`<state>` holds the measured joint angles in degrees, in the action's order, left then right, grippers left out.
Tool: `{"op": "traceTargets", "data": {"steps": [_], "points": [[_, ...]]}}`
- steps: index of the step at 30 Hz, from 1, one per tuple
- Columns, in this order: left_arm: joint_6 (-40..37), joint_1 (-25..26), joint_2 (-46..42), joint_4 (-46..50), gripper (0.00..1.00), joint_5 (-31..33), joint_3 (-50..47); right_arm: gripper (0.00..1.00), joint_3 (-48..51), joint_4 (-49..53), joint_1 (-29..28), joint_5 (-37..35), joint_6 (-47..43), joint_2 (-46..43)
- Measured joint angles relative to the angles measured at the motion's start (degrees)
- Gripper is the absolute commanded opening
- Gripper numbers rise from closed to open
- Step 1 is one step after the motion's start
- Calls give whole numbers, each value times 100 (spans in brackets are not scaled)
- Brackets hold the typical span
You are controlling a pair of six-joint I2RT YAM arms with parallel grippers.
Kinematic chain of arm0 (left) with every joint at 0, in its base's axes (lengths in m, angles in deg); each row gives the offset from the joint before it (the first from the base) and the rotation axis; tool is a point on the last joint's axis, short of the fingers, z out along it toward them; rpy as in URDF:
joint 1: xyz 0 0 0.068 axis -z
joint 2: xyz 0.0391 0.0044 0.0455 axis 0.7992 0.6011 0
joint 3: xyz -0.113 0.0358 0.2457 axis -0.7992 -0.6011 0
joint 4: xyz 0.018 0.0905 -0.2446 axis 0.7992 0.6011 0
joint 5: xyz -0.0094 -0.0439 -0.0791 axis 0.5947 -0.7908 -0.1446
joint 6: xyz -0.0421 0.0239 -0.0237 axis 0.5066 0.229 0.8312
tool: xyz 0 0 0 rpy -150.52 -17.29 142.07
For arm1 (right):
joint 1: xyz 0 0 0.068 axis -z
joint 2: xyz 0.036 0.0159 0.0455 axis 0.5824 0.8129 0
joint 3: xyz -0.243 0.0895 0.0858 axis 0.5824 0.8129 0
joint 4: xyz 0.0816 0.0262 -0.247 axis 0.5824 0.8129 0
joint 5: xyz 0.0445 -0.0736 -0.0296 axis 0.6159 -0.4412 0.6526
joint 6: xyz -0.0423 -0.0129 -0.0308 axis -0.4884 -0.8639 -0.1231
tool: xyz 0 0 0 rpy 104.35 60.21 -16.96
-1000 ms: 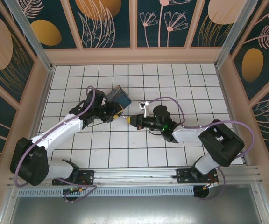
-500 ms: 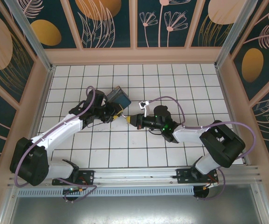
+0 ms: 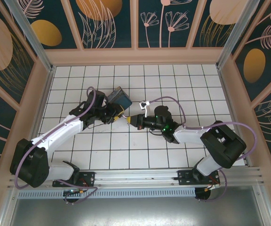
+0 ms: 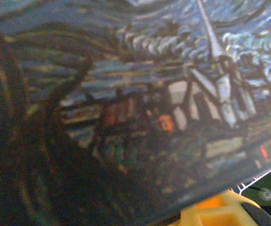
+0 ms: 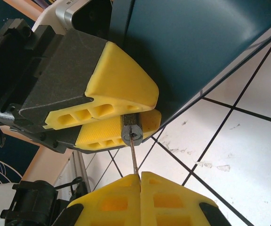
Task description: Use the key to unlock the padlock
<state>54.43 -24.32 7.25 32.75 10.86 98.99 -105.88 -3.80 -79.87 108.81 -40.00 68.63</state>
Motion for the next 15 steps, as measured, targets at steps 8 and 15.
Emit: {"op": "traceTargets", "data": {"steps": [8,15], "points": [[0,-2,-2,-11,15,17,0,0,-61,11,0,0,-2,52],[0,-15,-2,-7,15,90,0,0,-136,26,-13,26,-2,133]]}}
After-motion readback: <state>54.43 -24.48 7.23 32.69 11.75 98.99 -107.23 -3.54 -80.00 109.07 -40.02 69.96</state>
